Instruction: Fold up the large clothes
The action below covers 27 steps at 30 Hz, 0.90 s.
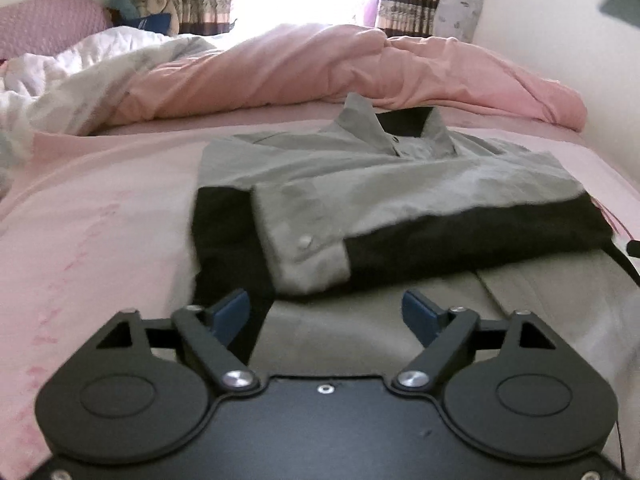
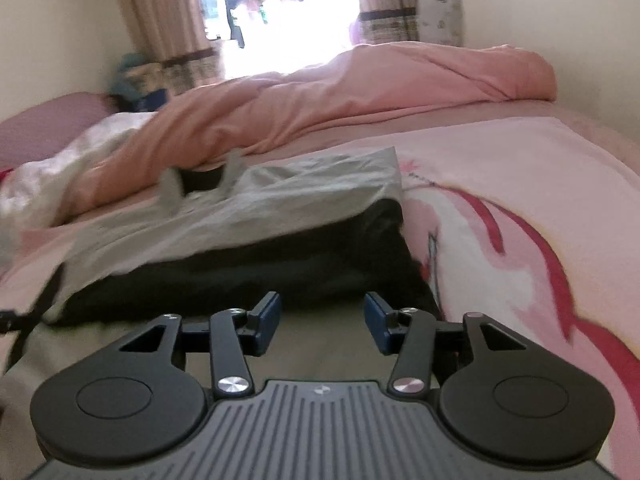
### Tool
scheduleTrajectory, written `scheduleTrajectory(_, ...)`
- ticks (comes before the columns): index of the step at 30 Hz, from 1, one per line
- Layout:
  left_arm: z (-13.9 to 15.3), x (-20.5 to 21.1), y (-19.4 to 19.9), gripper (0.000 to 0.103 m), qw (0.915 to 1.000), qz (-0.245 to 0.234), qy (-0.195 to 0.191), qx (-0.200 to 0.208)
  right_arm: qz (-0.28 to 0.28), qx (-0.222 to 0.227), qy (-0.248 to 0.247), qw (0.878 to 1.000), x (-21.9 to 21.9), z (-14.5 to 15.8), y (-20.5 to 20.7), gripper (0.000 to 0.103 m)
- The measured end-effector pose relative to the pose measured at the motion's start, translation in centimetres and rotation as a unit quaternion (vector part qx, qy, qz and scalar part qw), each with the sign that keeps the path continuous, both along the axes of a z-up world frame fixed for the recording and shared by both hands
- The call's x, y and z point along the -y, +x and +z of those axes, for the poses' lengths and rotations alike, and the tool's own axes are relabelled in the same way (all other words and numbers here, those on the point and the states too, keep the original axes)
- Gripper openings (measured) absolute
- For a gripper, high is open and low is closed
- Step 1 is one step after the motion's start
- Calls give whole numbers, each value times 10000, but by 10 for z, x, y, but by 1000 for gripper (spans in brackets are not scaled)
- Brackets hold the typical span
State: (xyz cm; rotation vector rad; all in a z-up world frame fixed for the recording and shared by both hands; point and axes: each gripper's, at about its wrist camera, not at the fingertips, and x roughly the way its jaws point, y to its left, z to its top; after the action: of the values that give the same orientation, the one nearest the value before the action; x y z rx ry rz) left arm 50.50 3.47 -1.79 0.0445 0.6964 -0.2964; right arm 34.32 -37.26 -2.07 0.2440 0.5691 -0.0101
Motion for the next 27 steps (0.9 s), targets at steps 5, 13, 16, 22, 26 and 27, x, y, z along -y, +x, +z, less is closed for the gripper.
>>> scheduleTrajectory(5,-9,-51,-74,92,9998,15,-4,-183,244,-180,356,9989,30,-11,-85,61)
scheduleTrajectory(13,-46,-119,-164,92,9894,298,-920,-1080,19,-453,1247,9912,62,-40,-174,61)
scheduleTrajectory(16,-53,-125,-187,92,9857,243,-1171,-1188,-18,-540,1341,9895,62,-48,-184,61)
scheduleTrajectory(22,-56,-128,-210,92,9763,-58,-1657,-1393,343,-539,1505,9865,50,-56,-204,62)
scheduleTrajectory(26,-57,-128,-223,92,9726,-187,-1791,-1469,451,-466,1719,9830,45,-59,-214,64)
scheduleTrajectory(27,-56,-127,-226,92,9723,-189,-1807,-1472,454,-432,1758,9824,45,-59,-215,64)
